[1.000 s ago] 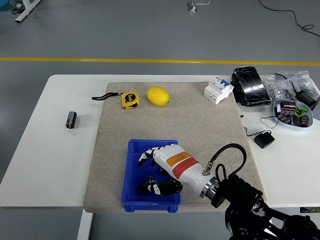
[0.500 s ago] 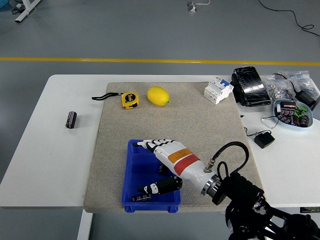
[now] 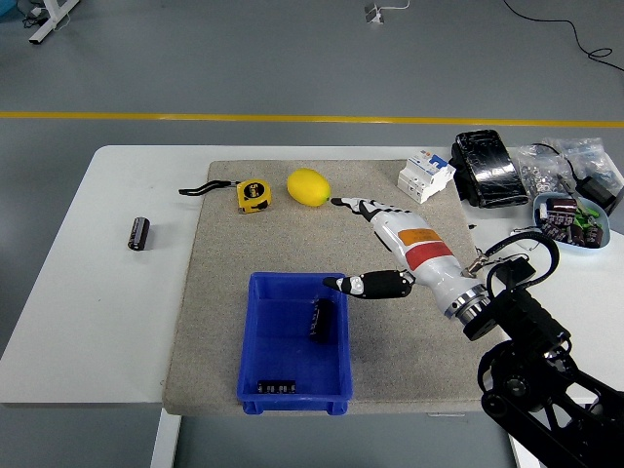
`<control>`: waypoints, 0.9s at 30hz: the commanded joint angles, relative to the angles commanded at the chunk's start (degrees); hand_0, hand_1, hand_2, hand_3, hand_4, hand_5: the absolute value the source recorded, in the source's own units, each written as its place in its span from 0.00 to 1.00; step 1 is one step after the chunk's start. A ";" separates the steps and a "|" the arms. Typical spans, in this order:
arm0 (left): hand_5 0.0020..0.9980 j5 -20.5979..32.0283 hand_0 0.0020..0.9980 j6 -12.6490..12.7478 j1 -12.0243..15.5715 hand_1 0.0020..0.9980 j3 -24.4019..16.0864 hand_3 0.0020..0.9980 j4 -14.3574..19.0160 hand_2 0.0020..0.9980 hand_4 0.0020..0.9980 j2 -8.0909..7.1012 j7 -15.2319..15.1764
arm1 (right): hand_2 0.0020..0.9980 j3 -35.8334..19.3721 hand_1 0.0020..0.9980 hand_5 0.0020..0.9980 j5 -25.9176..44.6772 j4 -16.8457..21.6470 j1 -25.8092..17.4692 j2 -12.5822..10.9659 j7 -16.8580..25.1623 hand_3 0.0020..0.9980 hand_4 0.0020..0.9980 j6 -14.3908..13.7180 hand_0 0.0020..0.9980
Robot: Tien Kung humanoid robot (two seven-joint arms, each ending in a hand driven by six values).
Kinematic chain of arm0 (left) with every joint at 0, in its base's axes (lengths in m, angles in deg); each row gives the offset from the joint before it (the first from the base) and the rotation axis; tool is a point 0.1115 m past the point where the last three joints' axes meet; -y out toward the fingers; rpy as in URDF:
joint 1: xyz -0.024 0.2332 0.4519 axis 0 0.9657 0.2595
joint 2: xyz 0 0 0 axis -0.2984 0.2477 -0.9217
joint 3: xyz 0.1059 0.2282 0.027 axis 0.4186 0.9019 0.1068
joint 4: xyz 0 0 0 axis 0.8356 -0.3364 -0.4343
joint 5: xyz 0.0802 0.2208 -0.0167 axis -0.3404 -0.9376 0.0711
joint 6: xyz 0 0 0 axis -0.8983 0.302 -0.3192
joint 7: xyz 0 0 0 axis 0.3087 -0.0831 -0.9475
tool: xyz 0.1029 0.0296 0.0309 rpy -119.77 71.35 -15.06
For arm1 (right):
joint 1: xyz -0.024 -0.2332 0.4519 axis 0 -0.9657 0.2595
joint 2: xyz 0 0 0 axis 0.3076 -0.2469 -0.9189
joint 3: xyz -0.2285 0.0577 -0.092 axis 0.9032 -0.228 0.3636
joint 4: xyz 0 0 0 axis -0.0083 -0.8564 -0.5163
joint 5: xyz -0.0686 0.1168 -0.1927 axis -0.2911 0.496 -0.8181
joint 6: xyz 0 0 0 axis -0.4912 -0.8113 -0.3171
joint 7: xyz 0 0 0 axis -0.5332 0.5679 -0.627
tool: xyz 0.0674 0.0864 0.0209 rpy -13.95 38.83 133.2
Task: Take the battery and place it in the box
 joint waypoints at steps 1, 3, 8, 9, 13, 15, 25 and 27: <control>0.65 0.01 0.69 0.00 0.02 0.66 0.02 0.62 0.00 0.71 0.64 -0.01 -0.02 | 0.91 -1.00 0.81 0.46 1.15 -0.50 -0.10 -0.27 0.43 0.89 1.00 -0.52 0.80; 0.65 -0.16 0.69 -0.02 0.06 0.66 -0.13 0.62 -0.02 0.71 0.64 0.00 0.01 | 0.91 -3.19 0.81 0.46 4.21 -1.44 -0.42 -0.80 1.23 0.89 1.00 -1.41 0.80; 0.65 -0.31 0.69 0.00 0.16 0.67 -0.29 0.62 -0.05 0.71 0.64 0.06 0.01 | 0.91 -8.58 0.81 0.48 11.41 -2.67 -2.27 -1.85 3.68 0.88 1.00 -3.15 0.81; 0.65 -0.39 0.69 0.00 0.17 0.67 -0.33 0.62 -0.06 0.71 0.64 0.08 0.02 | 0.91 -9.47 0.81 0.48 12.96 -3.07 -2.73 -1.99 4.44 0.88 1.00 -3.70 0.81; 0.65 -0.77 0.69 -0.01 0.14 0.67 -0.58 0.62 -0.06 0.71 0.64 0.18 0.08 | 0.91 -12.28 0.82 0.70 21.86 -4.60 -4.52 -2.17 8.45 0.89 1.00 -5.84 0.81; 0.65 -1.84 0.69 -0.19 0.00 0.67 -1.26 0.62 -0.07 0.71 0.64 0.30 0.25 | 0.91 -13.75 0.82 0.70 26.70 -5.37 -5.69 -2.08 10.80 0.89 1.00 -8.49 0.81; 0.65 -1.33 0.69 0.22 -0.72 0.66 -0.80 0.62 -0.08 0.71 0.64 0.64 0.04 | 0.86 -19.07 0.83 1.00 50.77 -8.58 -8.99 -1.83 15.55 0.89 1.00 -2.45 0.84; 0.65 -1.56 0.69 0.22 -0.88 0.66 -0.96 0.62 -0.12 0.71 0.64 0.73 0.03 | 0.86 -18.64 0.83 1.00 55.53 -9.23 -9.58 -1.78 15.91 0.89 1.00 -1.65 0.84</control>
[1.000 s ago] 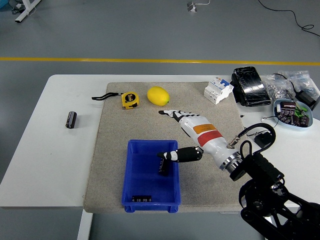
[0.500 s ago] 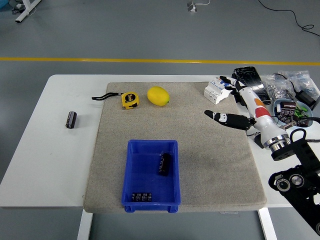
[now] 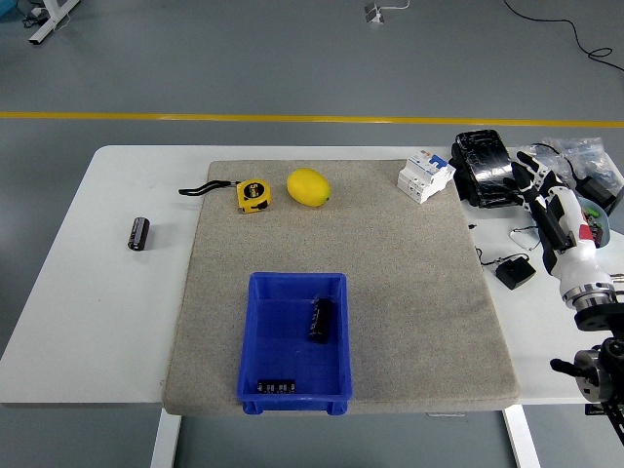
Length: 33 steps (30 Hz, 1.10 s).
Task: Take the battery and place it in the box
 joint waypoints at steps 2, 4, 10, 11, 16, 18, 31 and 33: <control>0.65 -0.09 0.69 -0.05 -0.14 0.66 -0.01 0.62 0.00 0.71 0.64 0.05 -0.04 | 0.86 0.51 0.83 1.00 2.94 -0.40 -0.66 0.22 0.21 0.89 1.00 0.56 0.84; 0.65 -0.16 0.69 -0.07 -0.22 0.66 -0.08 0.62 -0.01 0.71 0.64 0.13 -0.07 | 0.88 0.94 0.86 1.00 3.82 -0.77 -1.28 0.66 0.60 0.92 1.00 0.92 0.88; 0.65 -0.36 0.69 -0.02 -0.51 0.66 -0.17 0.62 -0.04 0.71 0.64 0.39 -0.21 | 0.88 0.94 0.86 1.00 4.03 -1.12 -2.32 1.91 1.49 0.91 1.00 1.62 0.88; 0.65 -0.33 0.69 0.02 -0.61 0.66 -0.10 0.62 -0.04 0.71 0.64 0.44 -0.26 | 0.88 0.88 0.86 1.00 3.90 -0.99 -2.36 1.91 1.54 0.91 1.00 1.66 0.88; 0.65 -0.12 0.69 0.34 -1.08 0.66 0.18 0.62 -0.03 0.71 0.64 0.63 -0.39 | 0.88 0.23 0.85 1.00 2.94 -0.24 -2.70 1.89 1.45 0.91 1.00 1.61 0.87; 0.65 0.35 0.69 0.47 -1.16 0.66 0.53 0.62 0.02 0.71 0.64 0.64 -0.46 | 0.88 -0.18 0.85 1.00 2.56 -0.06 -2.85 2.01 1.36 0.91 1.00 1.59 0.87; 0.65 0.37 0.69 0.44 -1.61 0.67 0.77 0.62 0.08 0.71 0.64 0.74 -0.50 | 0.88 -1.08 0.86 1.00 1.63 0.14 -2.77 2.34 1.24 0.91 1.00 1.42 0.87; 0.65 0.27 0.69 0.47 -1.65 0.67 0.75 0.62 0.09 0.71 0.64 0.75 -0.44 | 0.88 -1.10 0.86 1.00 1.48 0.15 -2.77 2.39 1.17 0.91 1.00 1.45 0.87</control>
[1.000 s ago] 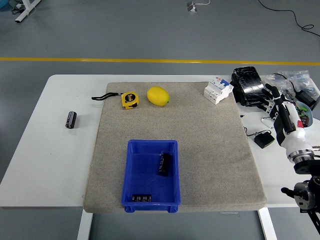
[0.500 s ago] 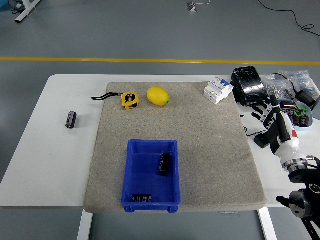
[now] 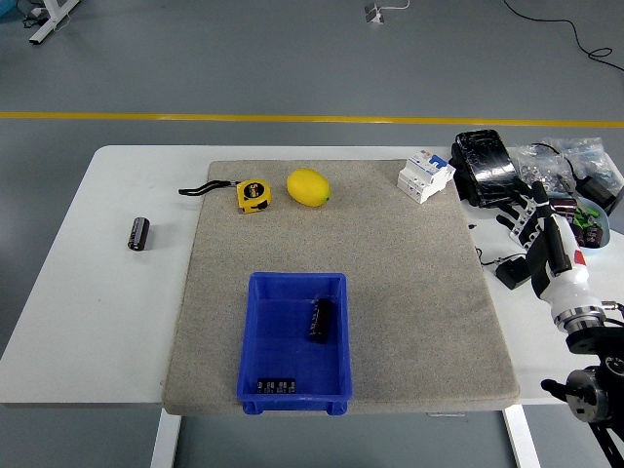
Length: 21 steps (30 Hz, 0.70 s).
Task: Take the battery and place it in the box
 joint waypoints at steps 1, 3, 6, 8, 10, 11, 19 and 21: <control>0.65 -0.15 0.69 -0.01 -0.02 0.67 -0.07 0.62 0.00 0.71 0.64 0.00 0.05 | 0.88 -0.02 0.86 1.00 -0.06 -0.01 -0.01 0.03 -0.01 0.91 1.00 0.04 0.87; 0.65 -0.25 0.69 -0.01 -0.04 0.67 -0.10 0.62 0.02 0.71 0.64 0.00 0.14 | 0.88 -0.03 0.86 1.00 -0.11 -0.07 -0.07 0.09 -0.02 0.91 1.00 0.02 0.87; 0.65 0.27 0.69 -0.01 0.06 0.67 0.24 0.62 0.05 0.71 0.64 -0.15 0.10 | 0.88 -0.03 0.86 1.00 -0.11 -0.21 -0.21 0.31 -0.14 0.91 1.00 -0.22 0.87; 0.65 -0.03 0.69 -0.14 0.15 0.67 0.09 0.62 0.05 0.71 0.64 -0.20 0.19 | 0.88 0.04 0.86 1.00 -0.03 -0.33 -0.23 0.40 -0.16 0.91 1.00 -0.23 0.87; 0.65 -0.50 0.69 -0.30 0.25 0.67 -0.15 0.62 0.07 0.71 0.64 -0.24 0.31 | 0.88 0.07 0.86 1.00 -0.01 -0.39 -0.25 0.49 -0.17 0.91 1.00 -0.28 0.87; 0.65 -0.41 0.69 -0.30 0.32 0.67 -0.10 0.62 0.08 0.71 0.64 -0.27 0.31 | 0.88 0.07 0.86 1.00 0.01 -0.43 -0.28 0.53 -0.17 0.91 1.00 -0.30 0.87; 0.65 -0.62 0.69 -0.44 0.78 0.67 -0.27 0.62 0.10 0.71 0.64 -0.42 0.44 | 0.87 0.53 0.85 1.00 0.11 -0.90 -0.24 0.87 -0.57 0.90 1.00 -0.22 0.86; 0.65 -0.67 0.69 -0.44 0.88 0.67 -0.35 0.62 0.10 0.71 0.64 -0.44 0.46 | 0.87 0.68 0.85 1.00 0.09 -0.92 -0.31 0.95 -0.64 0.90 1.00 -0.20 0.86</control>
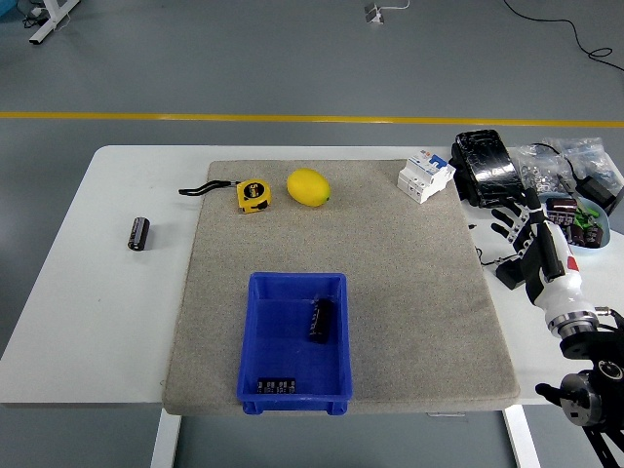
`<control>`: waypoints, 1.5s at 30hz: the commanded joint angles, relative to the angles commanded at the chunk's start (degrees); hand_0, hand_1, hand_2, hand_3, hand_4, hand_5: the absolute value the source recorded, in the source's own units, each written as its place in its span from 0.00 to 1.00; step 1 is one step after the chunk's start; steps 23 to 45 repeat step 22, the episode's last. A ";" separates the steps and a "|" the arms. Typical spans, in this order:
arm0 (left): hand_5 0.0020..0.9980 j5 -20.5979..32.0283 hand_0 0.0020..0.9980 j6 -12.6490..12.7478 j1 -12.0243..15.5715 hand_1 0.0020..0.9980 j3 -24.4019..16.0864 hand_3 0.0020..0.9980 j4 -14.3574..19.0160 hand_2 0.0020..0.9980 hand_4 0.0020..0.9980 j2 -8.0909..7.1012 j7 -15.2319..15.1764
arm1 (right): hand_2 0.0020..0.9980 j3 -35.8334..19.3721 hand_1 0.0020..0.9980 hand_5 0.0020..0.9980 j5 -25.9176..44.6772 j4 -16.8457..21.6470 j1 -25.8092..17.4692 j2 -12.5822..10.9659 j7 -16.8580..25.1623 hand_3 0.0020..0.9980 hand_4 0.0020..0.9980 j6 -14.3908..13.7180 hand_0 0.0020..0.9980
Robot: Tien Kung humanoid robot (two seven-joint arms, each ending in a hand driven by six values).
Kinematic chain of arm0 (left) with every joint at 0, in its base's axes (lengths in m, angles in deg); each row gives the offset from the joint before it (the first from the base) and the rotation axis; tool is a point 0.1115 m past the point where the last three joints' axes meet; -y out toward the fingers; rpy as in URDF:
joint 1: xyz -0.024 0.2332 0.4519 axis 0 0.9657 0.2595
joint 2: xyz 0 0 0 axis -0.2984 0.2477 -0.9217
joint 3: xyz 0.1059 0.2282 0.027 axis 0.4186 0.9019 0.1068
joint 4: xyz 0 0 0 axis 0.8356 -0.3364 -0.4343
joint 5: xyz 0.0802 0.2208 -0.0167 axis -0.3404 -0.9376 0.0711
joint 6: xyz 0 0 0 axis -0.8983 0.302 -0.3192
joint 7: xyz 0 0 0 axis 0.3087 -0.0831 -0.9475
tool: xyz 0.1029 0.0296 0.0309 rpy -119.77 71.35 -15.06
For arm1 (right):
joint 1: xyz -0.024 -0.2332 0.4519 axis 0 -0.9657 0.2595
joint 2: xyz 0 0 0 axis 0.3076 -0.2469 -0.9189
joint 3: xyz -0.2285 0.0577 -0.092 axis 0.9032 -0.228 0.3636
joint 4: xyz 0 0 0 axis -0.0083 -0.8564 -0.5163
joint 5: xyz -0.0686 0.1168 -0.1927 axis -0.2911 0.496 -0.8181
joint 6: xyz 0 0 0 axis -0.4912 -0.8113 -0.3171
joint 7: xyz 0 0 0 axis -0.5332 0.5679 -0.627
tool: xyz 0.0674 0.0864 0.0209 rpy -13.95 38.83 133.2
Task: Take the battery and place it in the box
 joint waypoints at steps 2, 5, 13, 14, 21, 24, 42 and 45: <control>0.65 -0.22 0.69 -0.03 0.03 0.67 -0.11 0.62 0.00 0.71 0.64 0.00 0.04 | 0.87 0.08 0.85 1.00 0.00 0.00 -0.04 -0.01 -0.03 0.90 1.00 -0.01 0.86; 0.65 -0.15 0.69 -0.05 0.10 0.67 -0.05 0.62 0.03 0.71 0.64 -0.06 0.01 | 0.87 0.05 0.85 1.00 0.00 -0.01 -0.14 0.01 -0.06 0.89 1.00 0.01 0.85; 0.65 -0.21 0.69 -0.11 0.18 0.67 -0.12 0.62 0.04 0.71 0.64 -0.05 -0.07 | 0.87 -0.04 0.85 1.00 0.02 -0.09 -0.28 -0.10 -0.11 0.89 1.00 0.01 0.85; 0.65 -0.13 0.69 -0.11 0.14 0.67 -0.06 0.62 0.04 0.71 0.64 -0.03 -0.10 | 0.87 -0.06 0.85 1.00 0.04 -0.11 -0.26 -0.10 -0.12 0.89 1.00 0.01 0.85; 0.65 0.47 0.69 -0.06 0.00 0.67 0.32 0.62 0.05 0.71 0.64 0.03 -0.25 | 0.86 0.11 0.85 1.00 0.00 -0.10 -0.19 -0.09 0.36 0.88 1.00 -0.49 0.85; 0.65 0.44 0.69 -0.08 -0.04 0.67 0.34 0.62 0.05 0.71 0.64 0.04 -0.24 | 0.86 0.07 0.85 1.00 0.15 -0.08 -0.19 -0.08 1.13 0.88 1.00 -1.29 0.85; 0.65 0.44 0.69 -0.08 -0.04 0.67 0.34 0.62 0.05 0.71 0.64 0.04 -0.24 | 0.86 0.07 0.85 1.00 0.15 -0.08 -0.19 -0.08 1.13 0.88 1.00 -1.29 0.85; 0.65 0.44 0.69 -0.08 -0.04 0.67 0.34 0.62 0.05 0.71 0.64 0.04 -0.24 | 0.86 0.07 0.85 1.00 0.15 -0.08 -0.19 -0.08 1.13 0.88 1.00 -1.29 0.85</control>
